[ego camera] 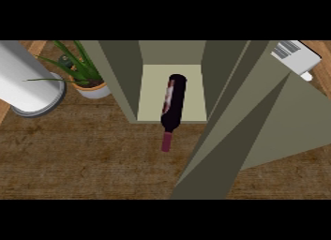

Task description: Pick up the wine, place it into the cabinet and close the cabinet

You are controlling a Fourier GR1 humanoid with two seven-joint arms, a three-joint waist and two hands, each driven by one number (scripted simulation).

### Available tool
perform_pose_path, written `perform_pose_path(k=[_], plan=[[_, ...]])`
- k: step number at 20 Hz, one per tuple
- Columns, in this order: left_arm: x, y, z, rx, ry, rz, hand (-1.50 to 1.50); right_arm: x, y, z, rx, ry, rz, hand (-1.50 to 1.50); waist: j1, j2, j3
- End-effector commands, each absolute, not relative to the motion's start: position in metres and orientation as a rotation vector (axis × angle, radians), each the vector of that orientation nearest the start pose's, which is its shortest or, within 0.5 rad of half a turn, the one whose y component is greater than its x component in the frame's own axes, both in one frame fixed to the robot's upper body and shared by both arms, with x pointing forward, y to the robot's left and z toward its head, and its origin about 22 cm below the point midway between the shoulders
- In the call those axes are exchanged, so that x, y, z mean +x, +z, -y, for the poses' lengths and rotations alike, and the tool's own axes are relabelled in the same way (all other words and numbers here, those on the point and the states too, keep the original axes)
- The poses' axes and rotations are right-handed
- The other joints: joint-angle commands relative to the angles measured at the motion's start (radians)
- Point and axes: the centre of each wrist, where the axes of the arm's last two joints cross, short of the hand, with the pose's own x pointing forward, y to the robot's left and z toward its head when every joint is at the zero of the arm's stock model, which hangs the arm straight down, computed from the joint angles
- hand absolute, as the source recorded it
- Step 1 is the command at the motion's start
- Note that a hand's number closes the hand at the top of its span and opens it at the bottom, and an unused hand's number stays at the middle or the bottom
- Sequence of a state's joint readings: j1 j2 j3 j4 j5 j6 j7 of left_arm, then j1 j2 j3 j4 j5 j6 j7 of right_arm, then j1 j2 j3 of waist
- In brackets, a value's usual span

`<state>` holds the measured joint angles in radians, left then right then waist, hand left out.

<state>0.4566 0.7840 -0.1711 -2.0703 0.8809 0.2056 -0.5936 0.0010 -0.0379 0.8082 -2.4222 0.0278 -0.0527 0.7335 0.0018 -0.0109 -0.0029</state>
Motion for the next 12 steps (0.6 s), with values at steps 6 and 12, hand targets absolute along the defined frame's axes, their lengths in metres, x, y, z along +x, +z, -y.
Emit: perform_pose_path(k=[6, 12], plan=[[0.147, 0.098, -0.328, -0.234, 0.180, 1.935, -1.50, 0.102, 0.191, 0.068, 0.663, 0.644, 1.758, 1.50, 0.013, 0.006, -0.001], [0.154, 0.099, -0.326, -0.258, 0.186, 1.933, -1.50, 0.116, 0.208, 0.059, 0.638, 0.668, 1.740, 1.50, 0.018, 0.010, -0.001]])
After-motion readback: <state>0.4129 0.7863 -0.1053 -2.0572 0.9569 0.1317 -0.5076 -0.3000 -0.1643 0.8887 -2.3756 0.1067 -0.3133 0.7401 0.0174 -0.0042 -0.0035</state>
